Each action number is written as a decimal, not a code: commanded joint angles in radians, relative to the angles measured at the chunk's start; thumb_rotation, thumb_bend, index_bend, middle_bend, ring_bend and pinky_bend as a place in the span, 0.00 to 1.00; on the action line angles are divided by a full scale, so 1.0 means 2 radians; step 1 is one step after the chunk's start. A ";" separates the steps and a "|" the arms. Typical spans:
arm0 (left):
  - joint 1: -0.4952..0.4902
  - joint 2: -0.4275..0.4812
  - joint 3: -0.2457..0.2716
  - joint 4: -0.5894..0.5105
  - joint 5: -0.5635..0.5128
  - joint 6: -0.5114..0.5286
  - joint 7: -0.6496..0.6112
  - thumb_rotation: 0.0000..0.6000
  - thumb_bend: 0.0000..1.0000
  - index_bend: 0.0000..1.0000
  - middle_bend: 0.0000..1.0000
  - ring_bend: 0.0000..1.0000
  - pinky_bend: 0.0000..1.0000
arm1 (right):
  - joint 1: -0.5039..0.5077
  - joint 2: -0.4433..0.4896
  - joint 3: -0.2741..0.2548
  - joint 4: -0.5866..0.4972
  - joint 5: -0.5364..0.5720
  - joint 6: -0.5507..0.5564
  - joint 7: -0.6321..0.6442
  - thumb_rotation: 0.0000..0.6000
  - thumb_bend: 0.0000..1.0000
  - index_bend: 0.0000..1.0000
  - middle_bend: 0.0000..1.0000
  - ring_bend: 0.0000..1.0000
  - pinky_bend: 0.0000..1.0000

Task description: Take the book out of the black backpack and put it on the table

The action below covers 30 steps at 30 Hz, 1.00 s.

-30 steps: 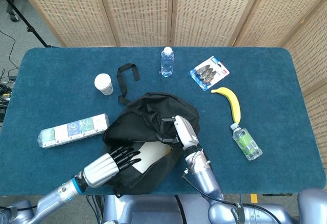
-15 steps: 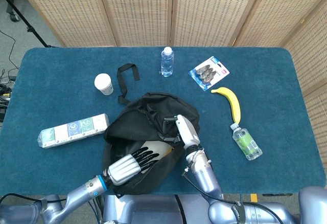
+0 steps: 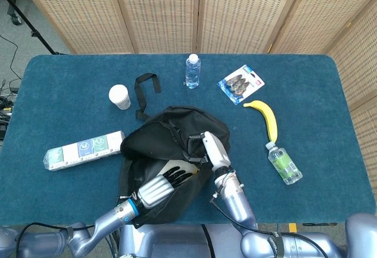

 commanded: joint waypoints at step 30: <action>0.002 -0.079 0.005 0.125 0.031 0.174 -0.029 1.00 0.64 0.72 0.45 0.47 0.53 | -0.033 0.084 -0.009 0.016 -0.022 -0.043 0.075 1.00 0.47 0.72 0.69 0.56 0.50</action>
